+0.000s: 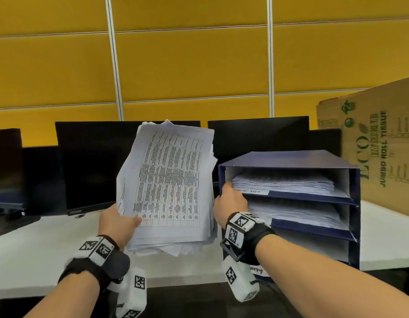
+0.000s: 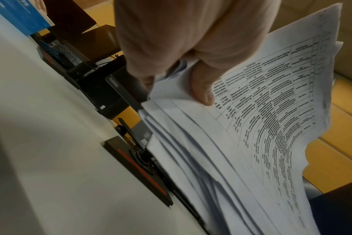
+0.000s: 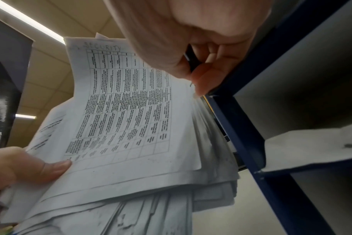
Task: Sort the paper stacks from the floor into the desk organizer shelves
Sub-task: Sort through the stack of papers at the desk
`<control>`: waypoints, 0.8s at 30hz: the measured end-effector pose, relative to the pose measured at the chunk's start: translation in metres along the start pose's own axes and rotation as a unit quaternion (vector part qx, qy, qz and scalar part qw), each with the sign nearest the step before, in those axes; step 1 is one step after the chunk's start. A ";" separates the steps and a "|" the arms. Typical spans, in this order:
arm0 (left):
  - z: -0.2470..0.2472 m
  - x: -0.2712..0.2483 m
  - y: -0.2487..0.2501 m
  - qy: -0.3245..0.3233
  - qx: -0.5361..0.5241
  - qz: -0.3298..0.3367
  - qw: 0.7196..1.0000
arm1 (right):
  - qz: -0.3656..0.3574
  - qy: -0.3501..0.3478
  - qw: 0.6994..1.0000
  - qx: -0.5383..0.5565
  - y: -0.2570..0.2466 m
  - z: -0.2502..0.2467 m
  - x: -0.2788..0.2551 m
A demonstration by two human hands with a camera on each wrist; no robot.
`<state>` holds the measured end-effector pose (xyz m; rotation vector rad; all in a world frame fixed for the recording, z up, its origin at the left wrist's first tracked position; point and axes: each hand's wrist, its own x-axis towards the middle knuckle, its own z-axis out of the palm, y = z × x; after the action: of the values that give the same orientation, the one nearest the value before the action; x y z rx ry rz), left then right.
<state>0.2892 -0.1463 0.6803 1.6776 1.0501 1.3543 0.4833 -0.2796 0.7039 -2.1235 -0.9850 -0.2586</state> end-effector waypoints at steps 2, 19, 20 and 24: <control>-0.006 0.008 -0.011 0.000 -0.007 -0.011 1.000 | 0.000 0.002 1.000 0.005 -0.009 0.007 0.001; -0.029 0.005 -0.032 0.044 -0.104 -0.052 0.992 | -0.117 -0.026 0.993 0.010 -0.030 -0.018 0.005; -0.031 0.005 -0.033 0.042 -0.118 -0.054 0.991 | -0.116 -0.057 0.991 0.036 -0.033 -0.016 0.007; -0.041 0.009 -0.035 0.020 -0.176 -0.065 0.982 | -0.076 -0.165 0.968 0.175 -0.050 -0.003 0.013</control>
<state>0.2450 -0.1223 0.6593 1.3056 0.8650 1.3993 0.4565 -0.2545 0.7402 -1.7991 -1.2829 0.1938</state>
